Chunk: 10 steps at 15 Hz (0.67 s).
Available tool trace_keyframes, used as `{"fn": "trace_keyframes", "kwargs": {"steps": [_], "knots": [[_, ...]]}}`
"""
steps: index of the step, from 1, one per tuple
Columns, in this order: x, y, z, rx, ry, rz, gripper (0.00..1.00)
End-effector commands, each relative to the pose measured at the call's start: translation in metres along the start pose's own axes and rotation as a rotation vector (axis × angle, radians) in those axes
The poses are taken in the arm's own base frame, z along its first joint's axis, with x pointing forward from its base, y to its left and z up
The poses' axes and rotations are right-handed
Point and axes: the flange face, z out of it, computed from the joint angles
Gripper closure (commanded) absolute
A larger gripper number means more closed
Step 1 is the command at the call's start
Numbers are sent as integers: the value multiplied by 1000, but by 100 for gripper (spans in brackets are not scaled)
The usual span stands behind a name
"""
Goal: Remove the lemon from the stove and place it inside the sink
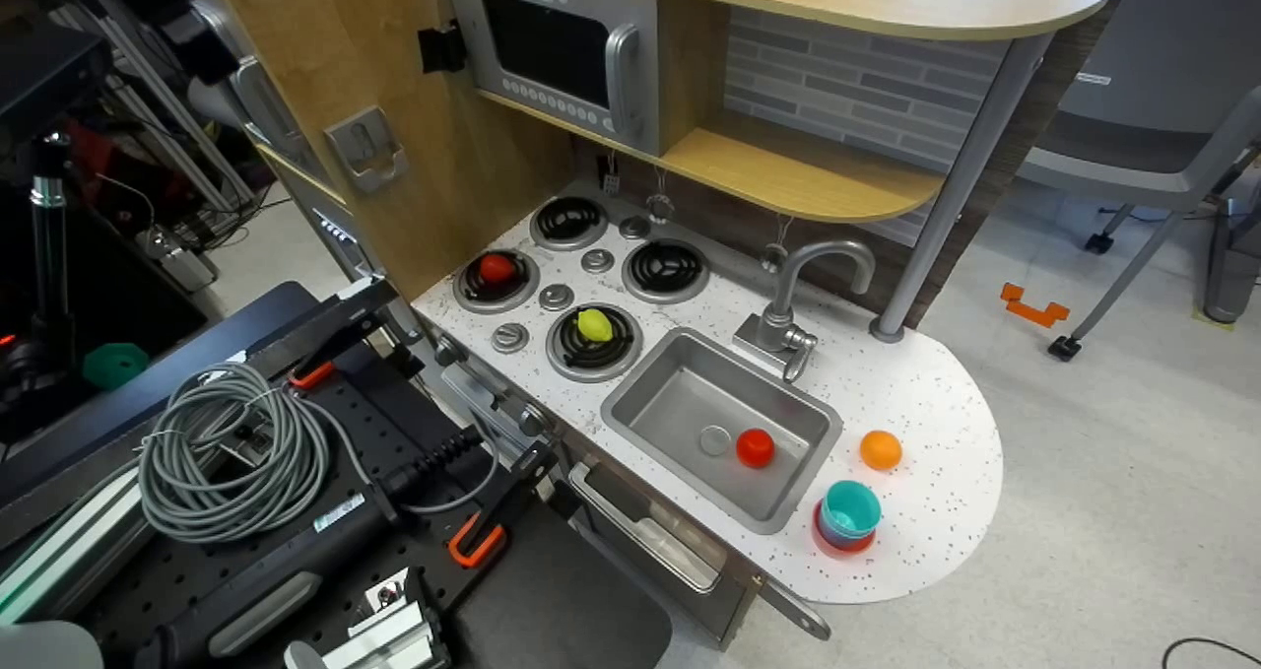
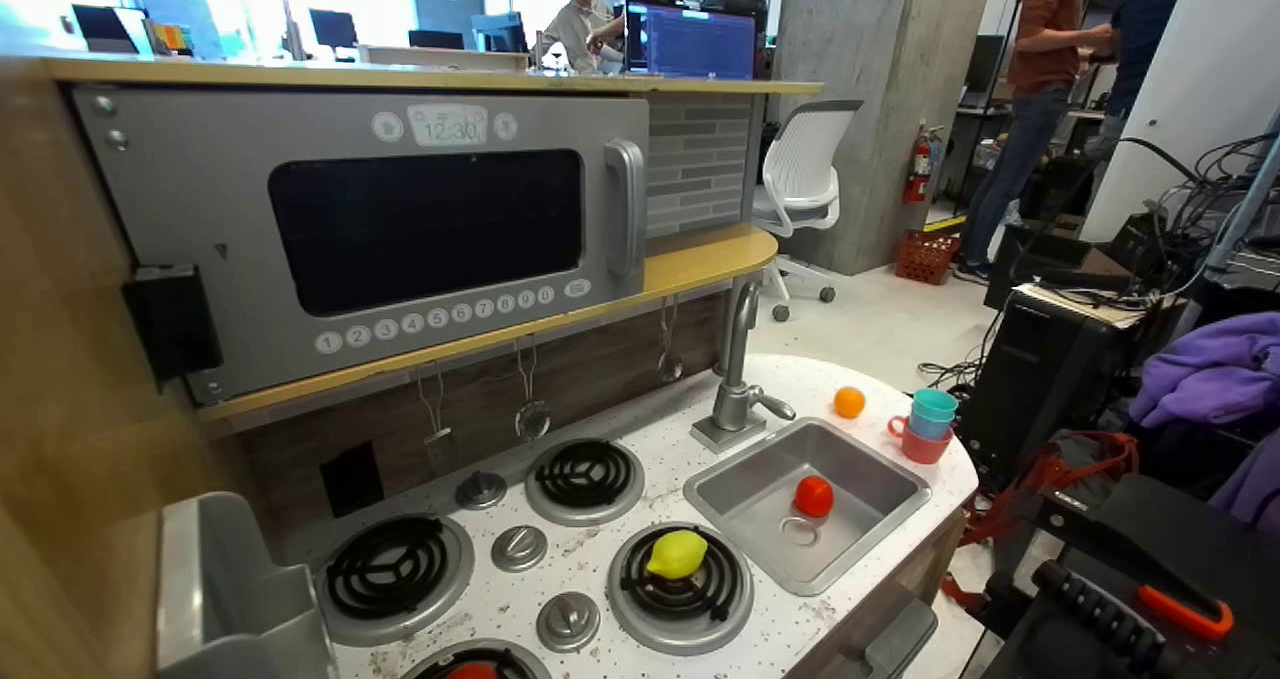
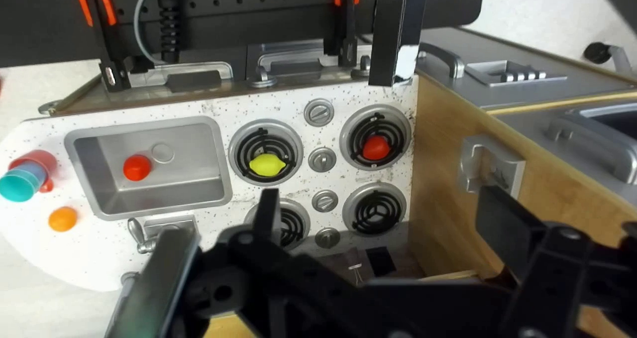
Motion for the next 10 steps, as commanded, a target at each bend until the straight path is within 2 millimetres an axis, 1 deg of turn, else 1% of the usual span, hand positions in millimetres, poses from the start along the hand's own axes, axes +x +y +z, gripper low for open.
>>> {"fn": "trace_keyframes", "kwargs": {"steps": [1, 6, 8, 10], "knots": [[50, 5, 27, -23, 32, 36, 0], [117, 10, 63, -44, 64, 86, 0], [137, 12, 79, -76, 58, 83, 0], [153, 15, 99, -128, 18, 60, 0]]}}
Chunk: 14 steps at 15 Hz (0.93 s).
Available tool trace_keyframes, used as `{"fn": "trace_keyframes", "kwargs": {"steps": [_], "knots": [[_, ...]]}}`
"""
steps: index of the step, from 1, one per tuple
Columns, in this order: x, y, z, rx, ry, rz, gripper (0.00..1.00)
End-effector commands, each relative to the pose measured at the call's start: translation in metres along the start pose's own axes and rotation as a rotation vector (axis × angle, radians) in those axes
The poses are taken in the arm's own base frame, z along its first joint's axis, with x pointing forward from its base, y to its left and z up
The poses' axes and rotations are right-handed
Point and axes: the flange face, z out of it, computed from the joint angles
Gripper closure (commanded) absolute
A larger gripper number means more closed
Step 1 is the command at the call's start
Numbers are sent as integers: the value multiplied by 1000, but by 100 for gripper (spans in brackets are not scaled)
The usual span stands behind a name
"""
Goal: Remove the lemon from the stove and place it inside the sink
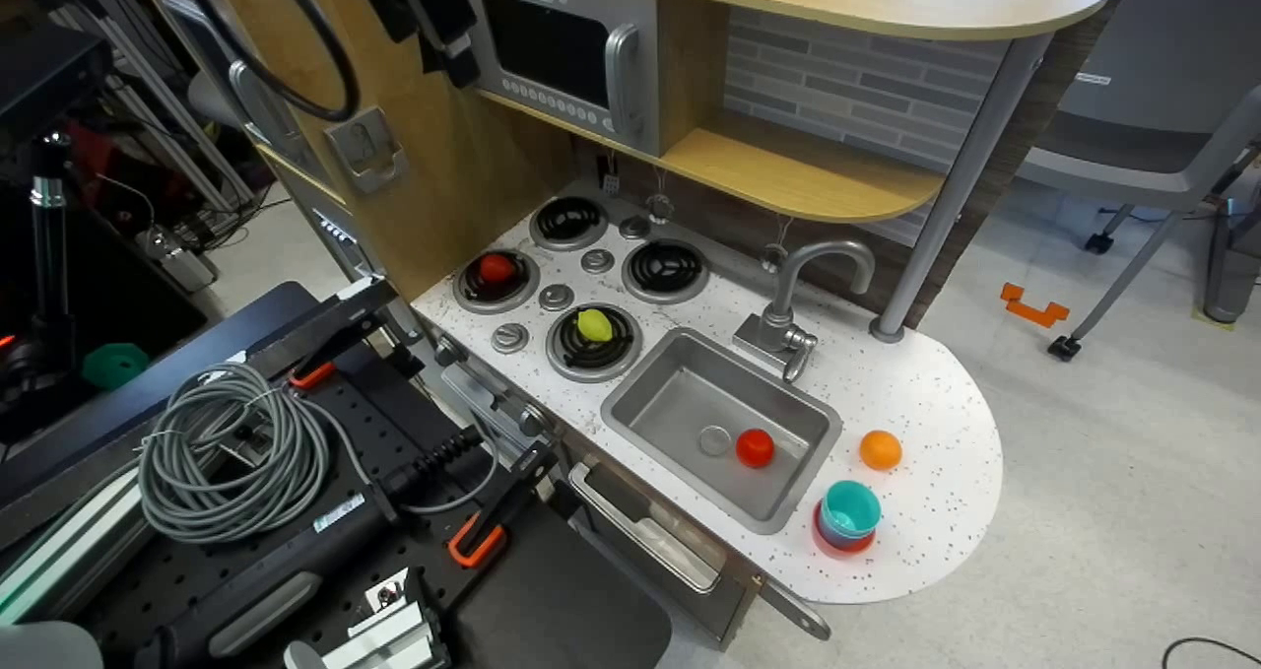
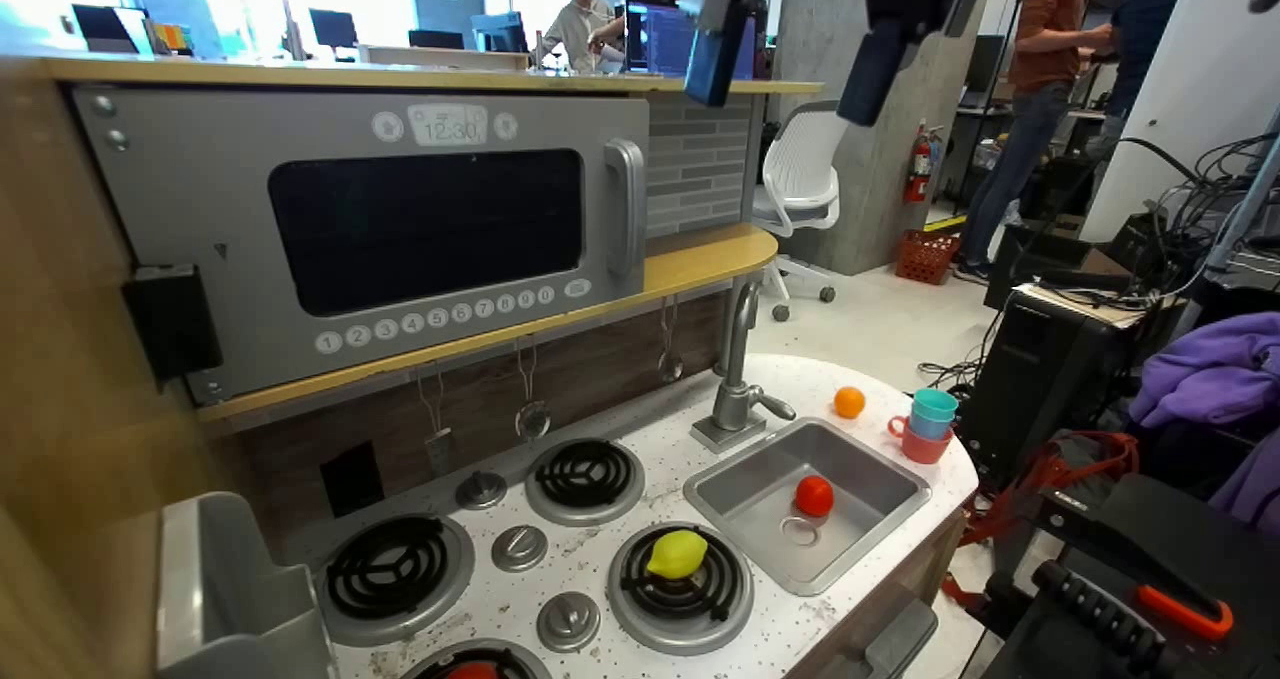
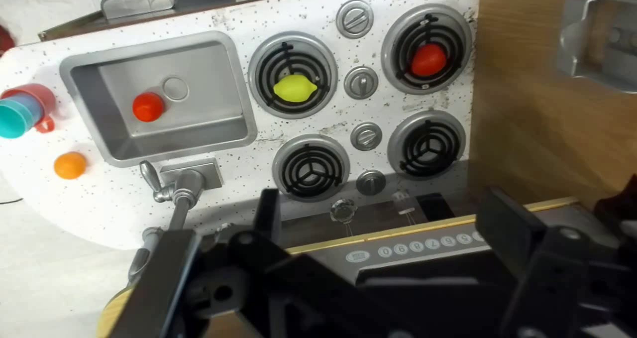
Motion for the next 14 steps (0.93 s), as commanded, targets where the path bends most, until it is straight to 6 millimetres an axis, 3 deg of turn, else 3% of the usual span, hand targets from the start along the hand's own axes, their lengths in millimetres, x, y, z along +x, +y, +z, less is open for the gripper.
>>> {"fn": "trace_keyframes", "kwargs": {"steps": [1, 7, 14], "knots": [[39, -2, 37, -85, -35, -18, 0], [65, 5, 102, -162, -99, -42, 0], [56, 16, 185, -182, -208, -41, 0]]}}
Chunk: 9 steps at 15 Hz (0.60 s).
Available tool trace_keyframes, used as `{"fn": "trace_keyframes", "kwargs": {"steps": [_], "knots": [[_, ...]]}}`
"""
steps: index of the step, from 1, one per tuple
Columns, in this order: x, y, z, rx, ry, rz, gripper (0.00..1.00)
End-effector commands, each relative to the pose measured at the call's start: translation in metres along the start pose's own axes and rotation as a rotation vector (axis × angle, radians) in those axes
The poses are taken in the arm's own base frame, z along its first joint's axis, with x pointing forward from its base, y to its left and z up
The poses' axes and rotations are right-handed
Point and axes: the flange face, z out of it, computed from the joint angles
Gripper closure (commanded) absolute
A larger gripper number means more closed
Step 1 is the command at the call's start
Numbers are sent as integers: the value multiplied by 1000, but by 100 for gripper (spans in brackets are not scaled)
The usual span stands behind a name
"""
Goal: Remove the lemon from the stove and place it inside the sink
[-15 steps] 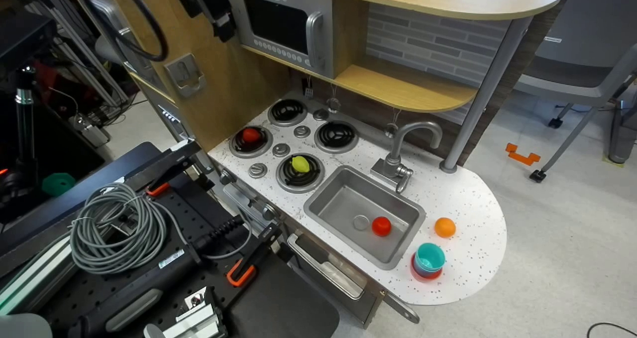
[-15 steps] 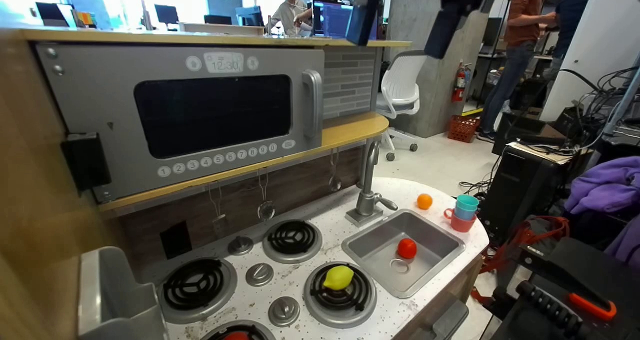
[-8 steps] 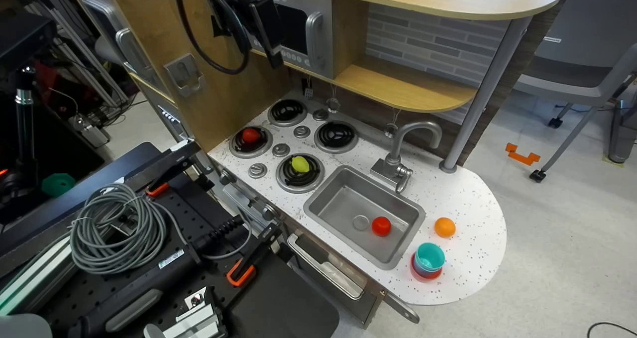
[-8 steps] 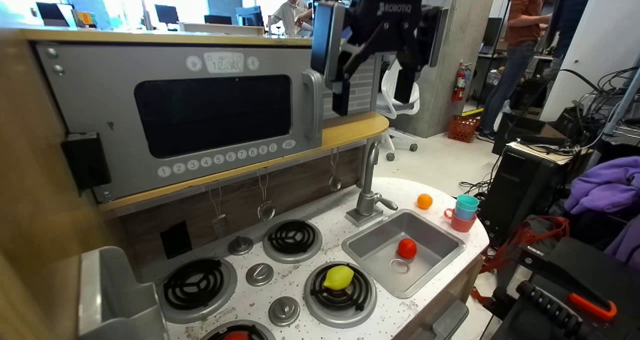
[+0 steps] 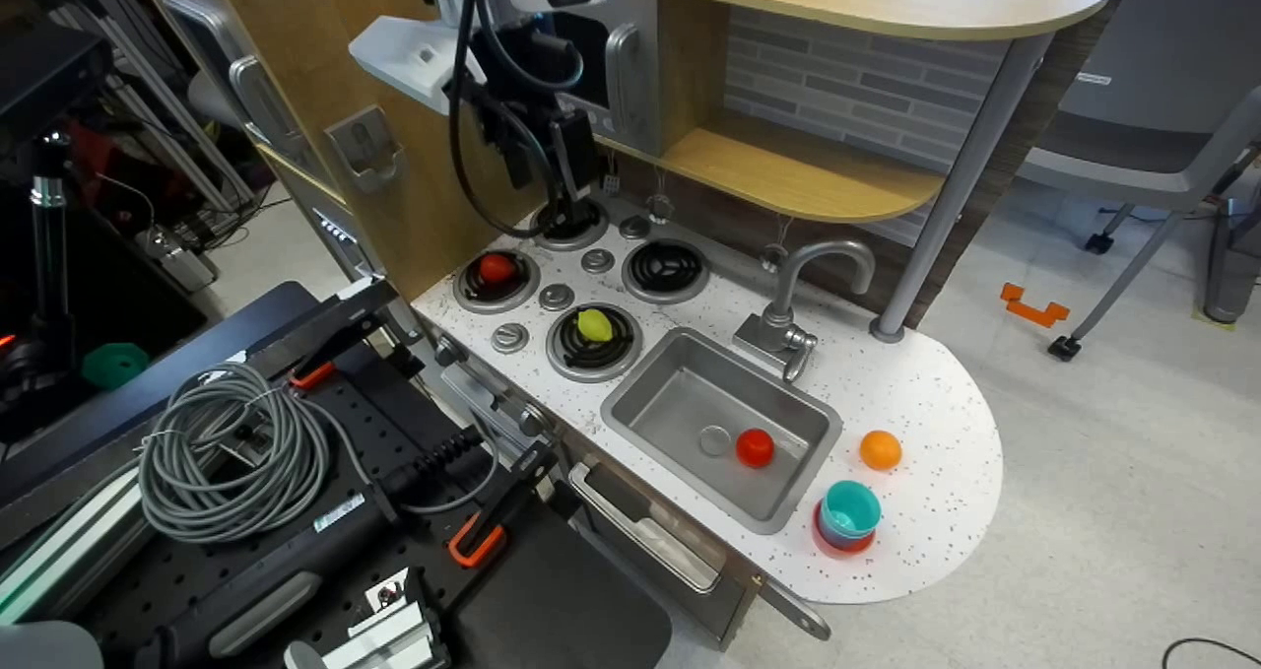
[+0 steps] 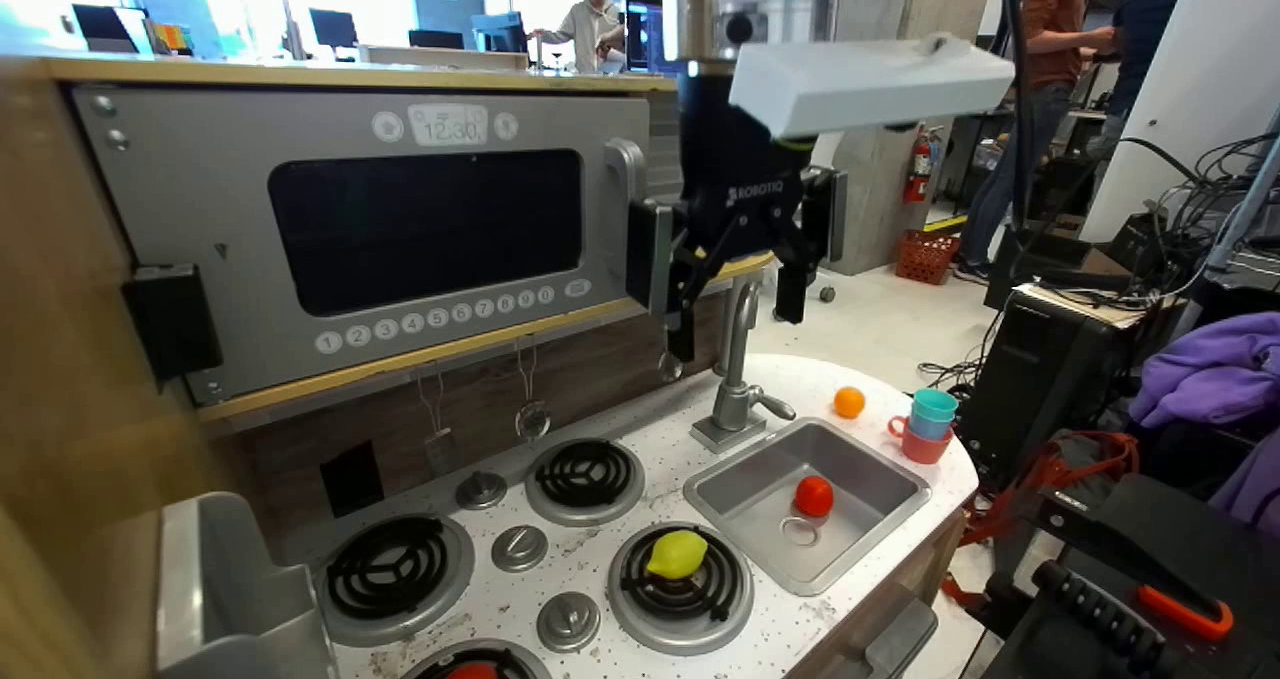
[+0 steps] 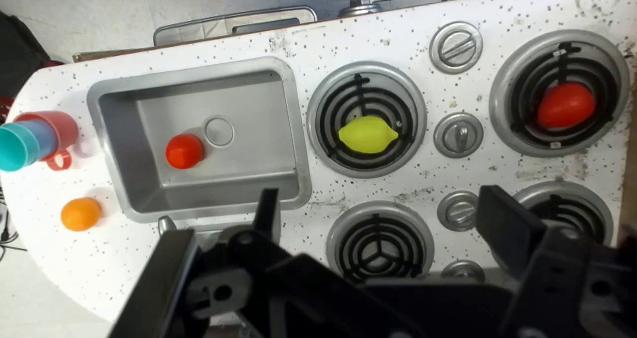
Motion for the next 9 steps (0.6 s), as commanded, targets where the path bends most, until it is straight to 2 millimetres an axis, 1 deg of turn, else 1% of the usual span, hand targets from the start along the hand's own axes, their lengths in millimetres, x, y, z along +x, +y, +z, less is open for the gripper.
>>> {"fn": "trace_keyframes", "kwargs": {"steps": [1, 9], "knots": [[10, -5, 38, -30, -19, -11, 0], [32, -13, 110, -81, -99, -18, 0]]}}
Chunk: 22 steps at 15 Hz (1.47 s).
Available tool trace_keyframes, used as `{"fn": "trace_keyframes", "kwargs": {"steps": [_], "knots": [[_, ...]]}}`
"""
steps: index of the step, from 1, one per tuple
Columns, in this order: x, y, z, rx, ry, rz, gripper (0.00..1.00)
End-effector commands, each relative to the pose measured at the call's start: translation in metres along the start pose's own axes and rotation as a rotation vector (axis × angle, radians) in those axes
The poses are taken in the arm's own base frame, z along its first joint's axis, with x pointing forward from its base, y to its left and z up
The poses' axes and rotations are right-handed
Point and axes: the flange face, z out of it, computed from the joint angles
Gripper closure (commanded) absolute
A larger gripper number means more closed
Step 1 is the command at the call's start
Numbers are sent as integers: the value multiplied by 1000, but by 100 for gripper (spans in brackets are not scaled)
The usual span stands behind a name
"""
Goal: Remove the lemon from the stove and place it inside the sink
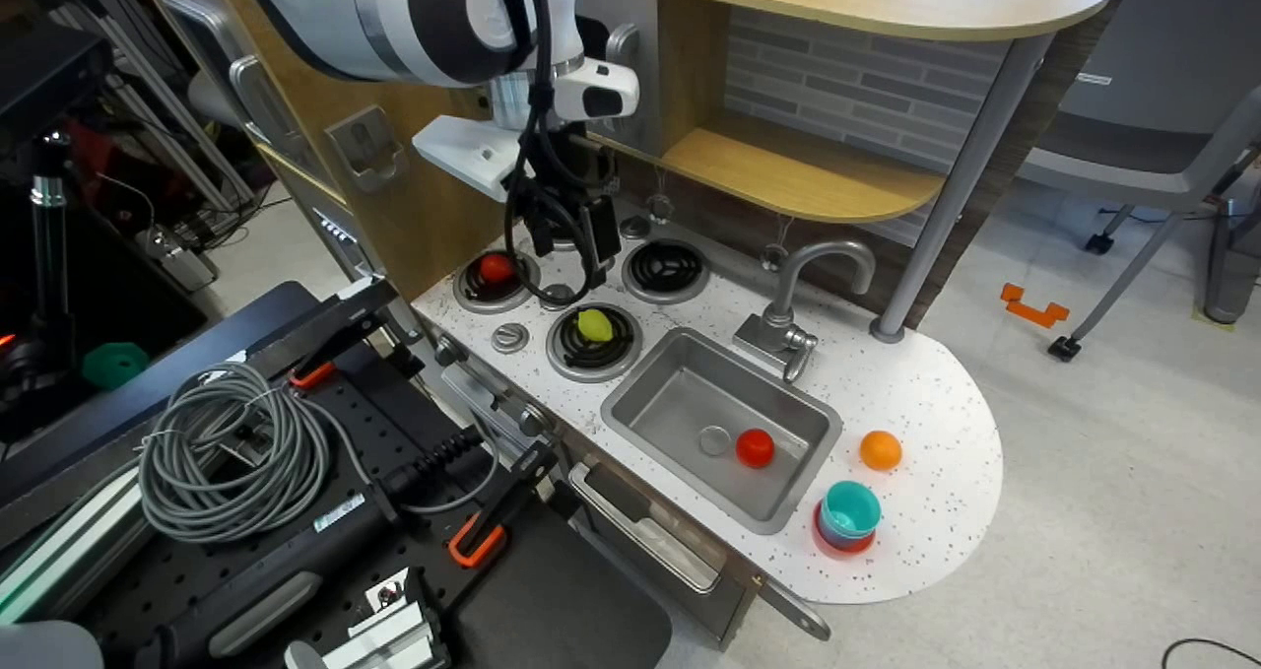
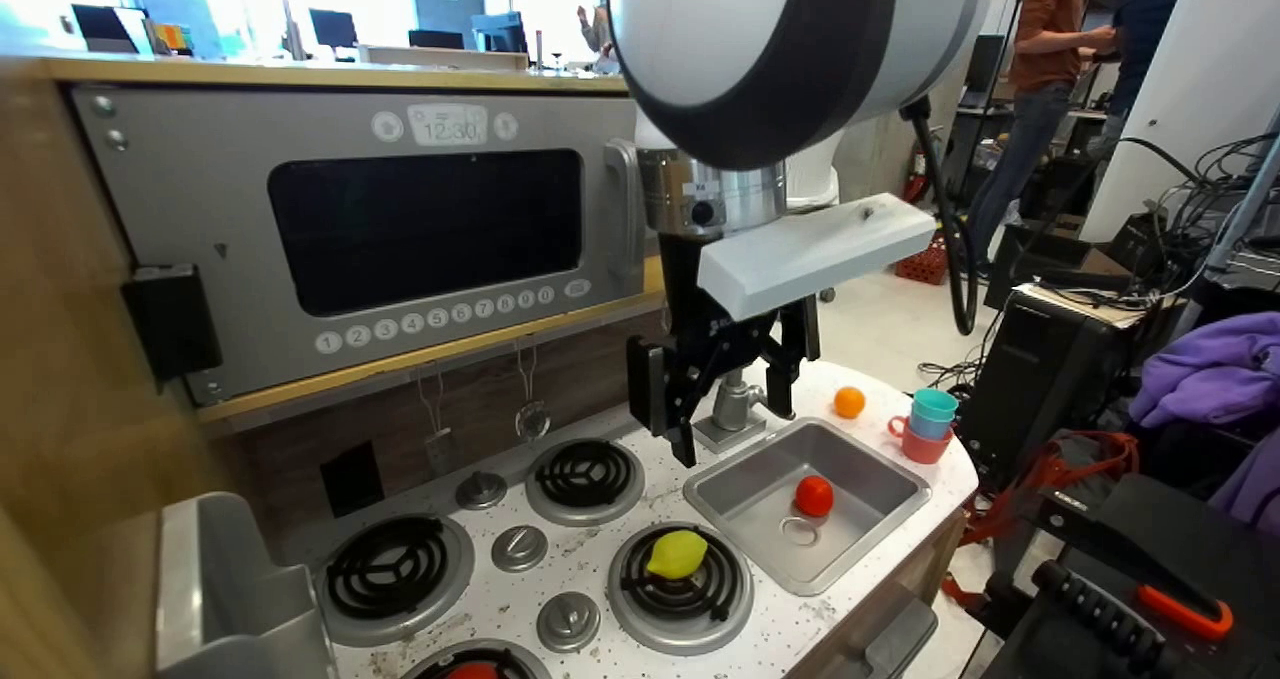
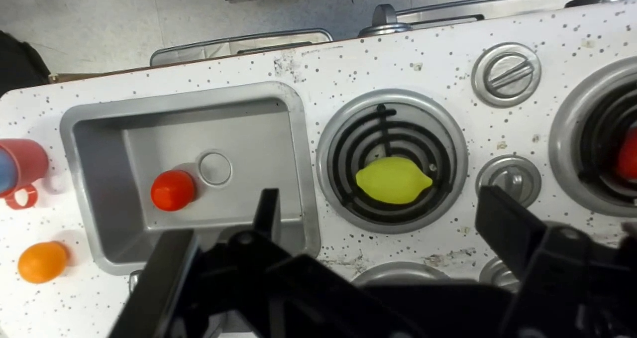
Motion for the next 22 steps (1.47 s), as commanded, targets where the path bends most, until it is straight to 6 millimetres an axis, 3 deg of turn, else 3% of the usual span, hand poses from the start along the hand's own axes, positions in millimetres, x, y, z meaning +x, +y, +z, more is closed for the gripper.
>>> {"fn": "trace_keyframes", "kwargs": {"steps": [1, 7, 22], "knots": [[19, -7, 29, -37, -14, 4, 0], [33, -8, 70, -81, -60, -18, 0], [58, -34, 122, -120, -100, -65, 0]]}}
